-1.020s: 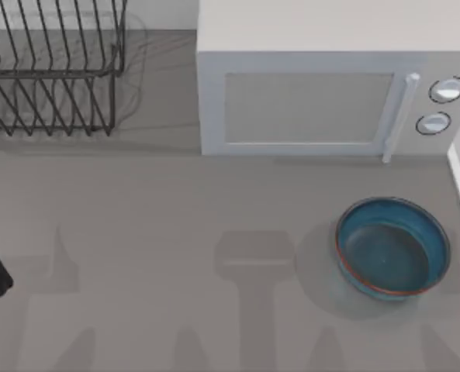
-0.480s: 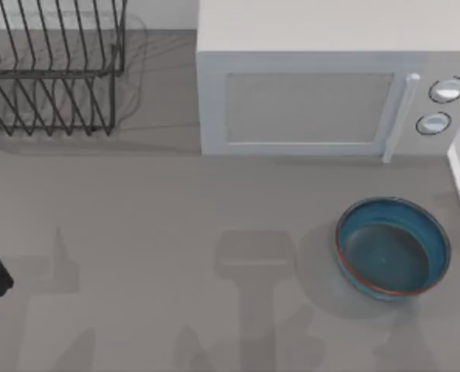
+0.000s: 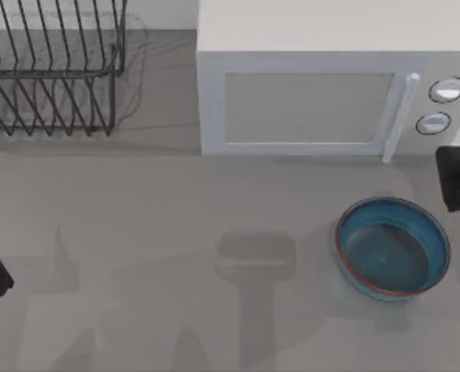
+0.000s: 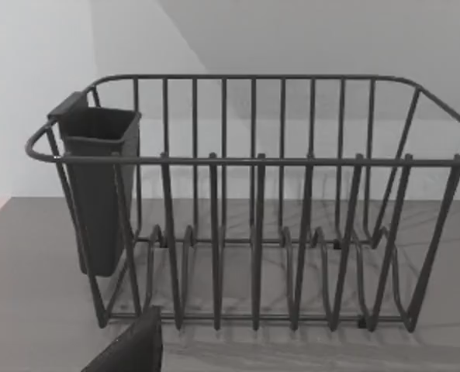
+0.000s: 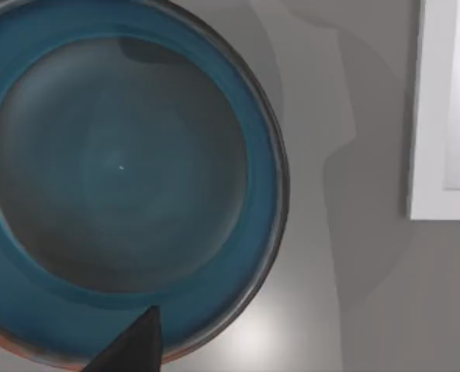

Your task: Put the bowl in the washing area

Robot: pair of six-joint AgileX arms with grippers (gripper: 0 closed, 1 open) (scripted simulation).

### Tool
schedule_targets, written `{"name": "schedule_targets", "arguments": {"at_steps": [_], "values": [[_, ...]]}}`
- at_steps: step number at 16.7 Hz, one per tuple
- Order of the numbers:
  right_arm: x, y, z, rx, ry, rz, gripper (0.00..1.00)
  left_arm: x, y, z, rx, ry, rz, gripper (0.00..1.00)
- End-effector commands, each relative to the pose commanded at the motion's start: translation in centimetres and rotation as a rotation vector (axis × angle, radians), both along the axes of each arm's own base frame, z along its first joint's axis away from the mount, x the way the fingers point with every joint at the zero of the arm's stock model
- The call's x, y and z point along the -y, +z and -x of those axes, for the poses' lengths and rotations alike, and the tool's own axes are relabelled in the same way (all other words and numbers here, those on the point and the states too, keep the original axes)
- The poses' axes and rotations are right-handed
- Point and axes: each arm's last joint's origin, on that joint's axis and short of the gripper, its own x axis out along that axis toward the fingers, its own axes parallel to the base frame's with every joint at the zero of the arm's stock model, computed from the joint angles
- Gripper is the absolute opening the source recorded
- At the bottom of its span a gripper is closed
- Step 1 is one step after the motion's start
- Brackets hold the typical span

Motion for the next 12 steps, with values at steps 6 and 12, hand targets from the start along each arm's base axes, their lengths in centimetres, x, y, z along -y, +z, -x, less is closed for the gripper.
{"name": "schedule_targets", "arguments": {"at_steps": [6,12], "values": [[-2.0,-1.2,-3.8,-0.192,-0.002,0.037,1.0,0.0,0.0,0.0,0.0,0.0,0.0,1.0],[-1.9,-1.4,-3.9,-0.196,-0.005,0.037,1.0,0.0,0.0,0.0,0.0,0.0,0.0,1.0]]}}
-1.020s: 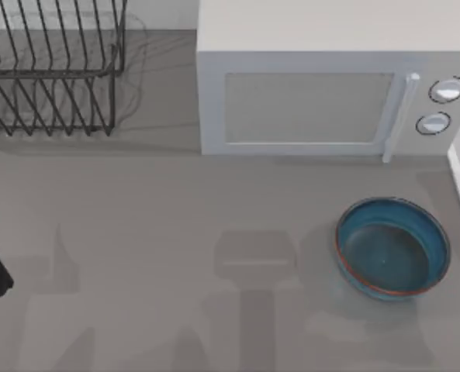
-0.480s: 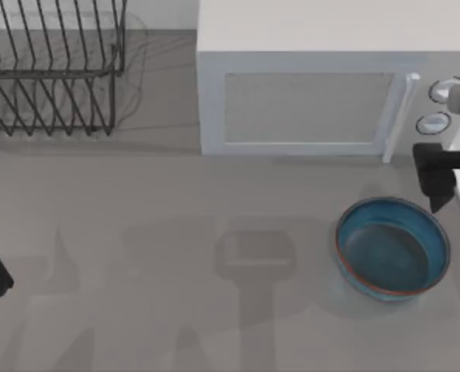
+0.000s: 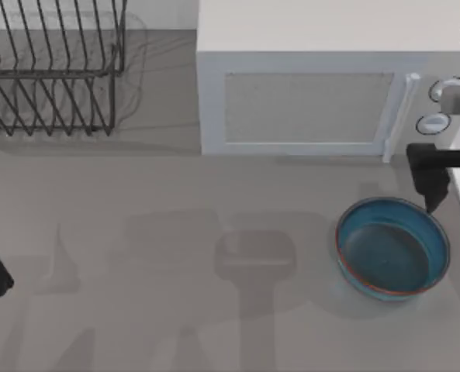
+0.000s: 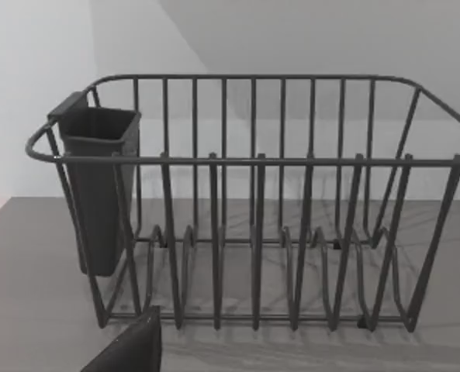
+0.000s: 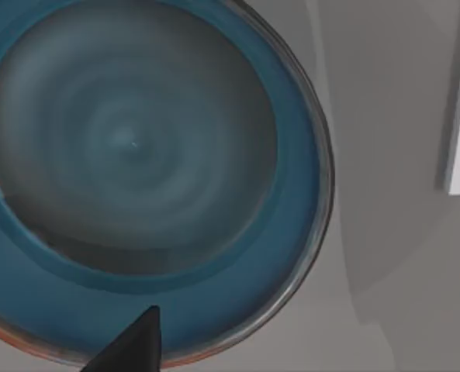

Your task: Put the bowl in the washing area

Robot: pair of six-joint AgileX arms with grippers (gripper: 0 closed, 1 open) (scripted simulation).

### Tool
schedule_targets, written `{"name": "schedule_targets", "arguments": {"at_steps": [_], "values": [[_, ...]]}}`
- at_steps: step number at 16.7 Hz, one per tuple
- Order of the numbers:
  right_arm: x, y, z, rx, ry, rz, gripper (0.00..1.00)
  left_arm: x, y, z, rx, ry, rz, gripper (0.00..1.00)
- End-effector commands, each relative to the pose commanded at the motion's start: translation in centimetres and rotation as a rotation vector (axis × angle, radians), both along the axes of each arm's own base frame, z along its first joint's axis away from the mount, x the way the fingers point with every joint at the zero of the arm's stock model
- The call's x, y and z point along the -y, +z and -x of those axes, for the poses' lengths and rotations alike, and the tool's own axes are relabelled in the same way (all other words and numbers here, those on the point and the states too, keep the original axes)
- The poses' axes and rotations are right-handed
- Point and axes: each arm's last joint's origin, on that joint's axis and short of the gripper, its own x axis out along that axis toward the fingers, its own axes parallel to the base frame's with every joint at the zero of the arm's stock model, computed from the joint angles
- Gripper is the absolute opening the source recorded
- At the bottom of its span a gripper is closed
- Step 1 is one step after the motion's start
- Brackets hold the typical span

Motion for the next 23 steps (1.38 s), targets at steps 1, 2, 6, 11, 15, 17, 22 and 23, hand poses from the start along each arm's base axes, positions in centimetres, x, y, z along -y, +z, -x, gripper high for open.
{"name": "schedule_targets", "arguments": {"at_steps": [1,2,6,11,15,17,22,23], "values": [[0.0,-0.4,0.0,-0.003,0.001,0.001,1.0,0.0,0.0,0.0,0.0,0.0,0.0,1.0],[-0.1,-1.1,-0.1,-0.004,0.002,0.001,1.0,0.0,0.0,0.0,0.0,0.0,0.0,1.0],[-0.2,-5.5,-0.5,0.003,0.004,-0.001,1.0,0.0,0.0,0.0,0.0,0.0,0.0,1.0],[-0.2,-9.8,0.0,-0.001,0.004,0.0,1.0,0.0,0.0,0.0,0.0,0.0,0.0,1.0],[-0.2,-9.9,0.0,-0.002,0.004,0.0,1.0,0.0,0.0,0.0,0.0,0.0,0.0,1.0],[-0.2,-9.9,0.0,-0.002,0.004,0.0,0.85,0.0,0.0,0.0,0.0,0.0,0.0,1.0],[-0.2,-9.9,0.0,-0.002,0.004,0.0,0.47,0.0,0.0,0.0,0.0,0.0,0.0,1.0],[-0.2,-9.9,0.0,-0.002,0.004,0.0,0.4,0.0,0.0,0.0,0.0,0.0,0.0,1.0]]}}
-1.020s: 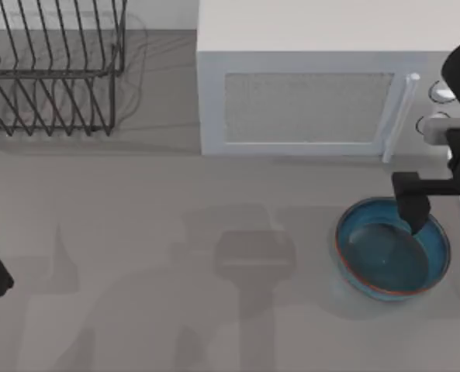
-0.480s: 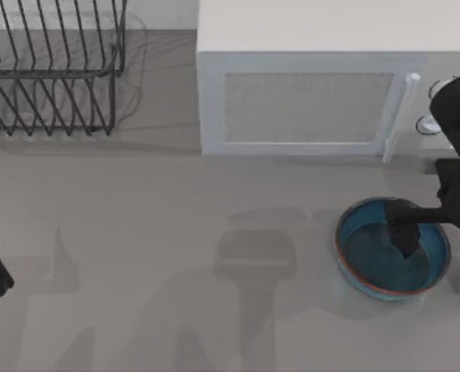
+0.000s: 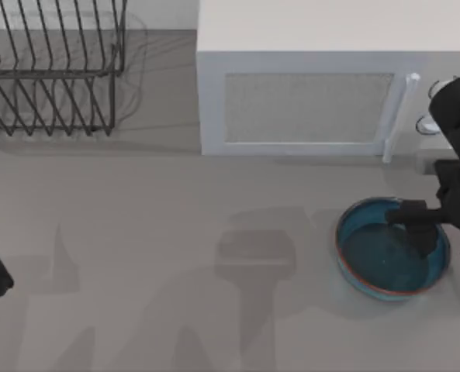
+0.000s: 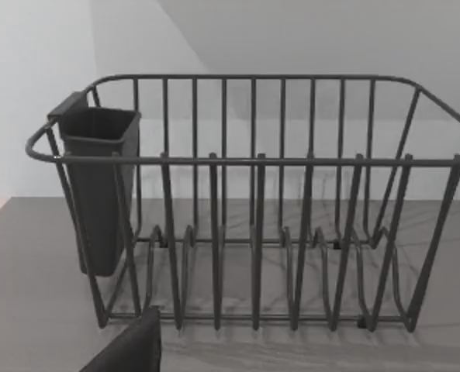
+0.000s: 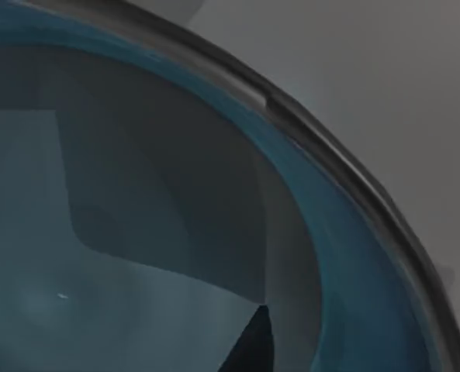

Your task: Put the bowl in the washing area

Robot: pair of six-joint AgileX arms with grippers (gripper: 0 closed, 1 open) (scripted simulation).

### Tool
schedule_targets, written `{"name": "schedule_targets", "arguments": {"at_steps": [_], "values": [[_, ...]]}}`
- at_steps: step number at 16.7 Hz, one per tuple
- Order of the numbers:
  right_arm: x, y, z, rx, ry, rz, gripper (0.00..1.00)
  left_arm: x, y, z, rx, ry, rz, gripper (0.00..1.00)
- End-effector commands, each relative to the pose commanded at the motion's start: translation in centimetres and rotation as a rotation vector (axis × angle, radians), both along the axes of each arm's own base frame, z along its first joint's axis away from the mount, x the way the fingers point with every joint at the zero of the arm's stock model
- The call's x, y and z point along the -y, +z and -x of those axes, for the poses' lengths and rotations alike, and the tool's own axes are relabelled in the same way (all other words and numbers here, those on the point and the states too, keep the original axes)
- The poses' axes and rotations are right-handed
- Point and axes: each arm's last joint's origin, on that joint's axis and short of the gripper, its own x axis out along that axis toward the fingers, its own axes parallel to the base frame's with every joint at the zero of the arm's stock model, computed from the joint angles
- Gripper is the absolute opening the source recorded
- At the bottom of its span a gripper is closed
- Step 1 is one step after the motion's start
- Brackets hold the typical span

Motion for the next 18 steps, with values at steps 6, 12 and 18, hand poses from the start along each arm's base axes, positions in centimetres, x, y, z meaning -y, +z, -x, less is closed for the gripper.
{"name": "schedule_targets", "arguments": {"at_steps": [6,12,18], "values": [[0.0,0.0,0.0,0.0,0.0,0.0,0.0,0.0,0.0,0.0,0.0,0.0,0.0,1.0],[0.0,0.0,0.0,0.0,0.0,0.0,0.0,0.0,0.0,0.0,0.0,0.0,0.0,1.0],[-0.2,1.9,-0.6,0.007,0.0,-0.001,0.0,0.0,0.0,0.0,0.0,0.0,0.0,1.0]]}}
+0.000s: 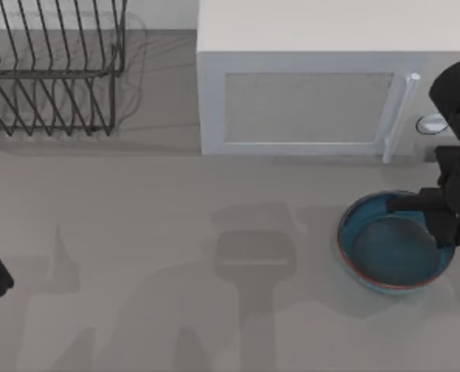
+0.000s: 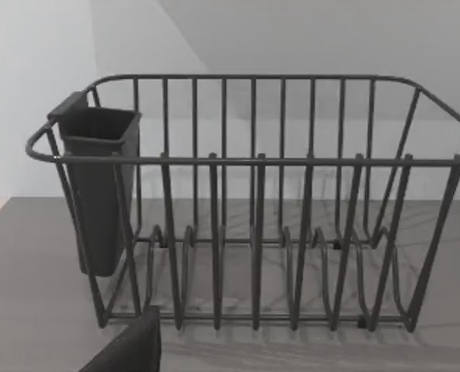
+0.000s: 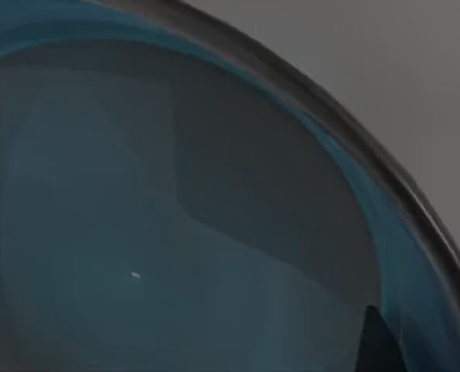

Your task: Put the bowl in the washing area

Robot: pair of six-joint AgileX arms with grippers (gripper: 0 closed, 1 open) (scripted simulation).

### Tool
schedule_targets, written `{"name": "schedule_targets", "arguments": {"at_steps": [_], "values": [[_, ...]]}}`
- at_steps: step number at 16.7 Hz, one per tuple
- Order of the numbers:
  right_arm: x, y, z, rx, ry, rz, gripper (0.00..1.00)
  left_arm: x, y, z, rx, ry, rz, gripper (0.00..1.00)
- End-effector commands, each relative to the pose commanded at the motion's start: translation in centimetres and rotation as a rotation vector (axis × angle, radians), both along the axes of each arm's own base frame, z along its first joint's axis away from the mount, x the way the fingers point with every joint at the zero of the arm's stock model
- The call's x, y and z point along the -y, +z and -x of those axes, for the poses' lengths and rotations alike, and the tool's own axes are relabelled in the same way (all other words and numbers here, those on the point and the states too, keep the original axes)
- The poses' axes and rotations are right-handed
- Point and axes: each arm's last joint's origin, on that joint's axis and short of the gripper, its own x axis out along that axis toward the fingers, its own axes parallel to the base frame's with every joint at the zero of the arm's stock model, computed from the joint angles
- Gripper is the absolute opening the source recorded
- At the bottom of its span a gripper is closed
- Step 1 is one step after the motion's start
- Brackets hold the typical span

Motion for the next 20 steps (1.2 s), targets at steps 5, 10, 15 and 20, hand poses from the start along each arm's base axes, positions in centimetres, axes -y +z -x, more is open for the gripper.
{"name": "schedule_targets", "arguments": {"at_steps": [5,10,15,20], "values": [[-0.1,6.2,-0.2,-0.04,0.001,0.009,0.0,0.0,0.0,0.0,0.0,0.0,0.0,1.0],[0.2,12.5,0.4,-0.012,-0.001,0.003,0.0,0.0,0.0,0.0,0.0,0.0,0.0,1.0],[0.1,13.0,0.5,-0.008,0.002,0.002,0.0,0.0,0.0,0.0,0.0,0.0,0.0,1.0],[3.1,11.4,-0.1,0.024,-0.071,-0.021,0.0,0.0,0.0,0.0,0.0,0.0,0.0,1.0]]}}
